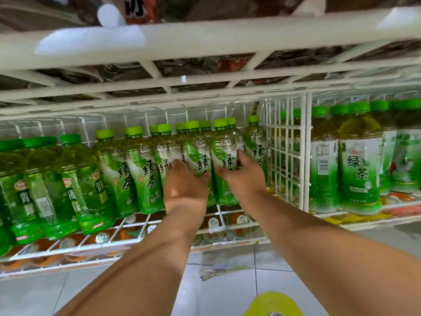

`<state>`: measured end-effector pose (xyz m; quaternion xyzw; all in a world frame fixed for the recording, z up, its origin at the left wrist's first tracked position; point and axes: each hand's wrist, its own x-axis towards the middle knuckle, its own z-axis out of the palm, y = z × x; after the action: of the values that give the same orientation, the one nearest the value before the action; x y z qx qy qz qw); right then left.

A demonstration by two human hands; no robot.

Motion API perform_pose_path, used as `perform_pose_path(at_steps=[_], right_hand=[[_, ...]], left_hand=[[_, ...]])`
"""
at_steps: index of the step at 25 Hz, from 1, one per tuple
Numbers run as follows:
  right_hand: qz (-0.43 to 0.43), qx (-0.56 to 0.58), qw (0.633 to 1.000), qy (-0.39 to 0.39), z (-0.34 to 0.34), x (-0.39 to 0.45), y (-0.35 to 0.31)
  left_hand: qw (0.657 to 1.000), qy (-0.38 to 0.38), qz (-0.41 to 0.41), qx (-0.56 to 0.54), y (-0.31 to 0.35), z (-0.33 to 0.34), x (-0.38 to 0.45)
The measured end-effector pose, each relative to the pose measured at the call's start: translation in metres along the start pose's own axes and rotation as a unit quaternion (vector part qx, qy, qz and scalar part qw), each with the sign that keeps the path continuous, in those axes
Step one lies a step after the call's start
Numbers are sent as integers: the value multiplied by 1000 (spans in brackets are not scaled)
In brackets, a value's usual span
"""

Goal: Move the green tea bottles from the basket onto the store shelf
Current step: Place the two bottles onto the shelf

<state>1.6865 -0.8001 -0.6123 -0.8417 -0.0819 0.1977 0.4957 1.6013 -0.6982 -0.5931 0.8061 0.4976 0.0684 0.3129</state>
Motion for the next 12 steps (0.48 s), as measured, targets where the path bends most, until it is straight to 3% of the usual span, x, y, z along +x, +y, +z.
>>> perform_pose_path(at_steps=[8, 12], right_hand=[[-23, -73, 996, -43, -4, 0, -3], [-33, -138, 988, -63, -13, -8, -8]], left_hand=[[998, 1, 14, 60, 0, 7, -6], [993, -7, 77, 84, -13, -8, -14]])
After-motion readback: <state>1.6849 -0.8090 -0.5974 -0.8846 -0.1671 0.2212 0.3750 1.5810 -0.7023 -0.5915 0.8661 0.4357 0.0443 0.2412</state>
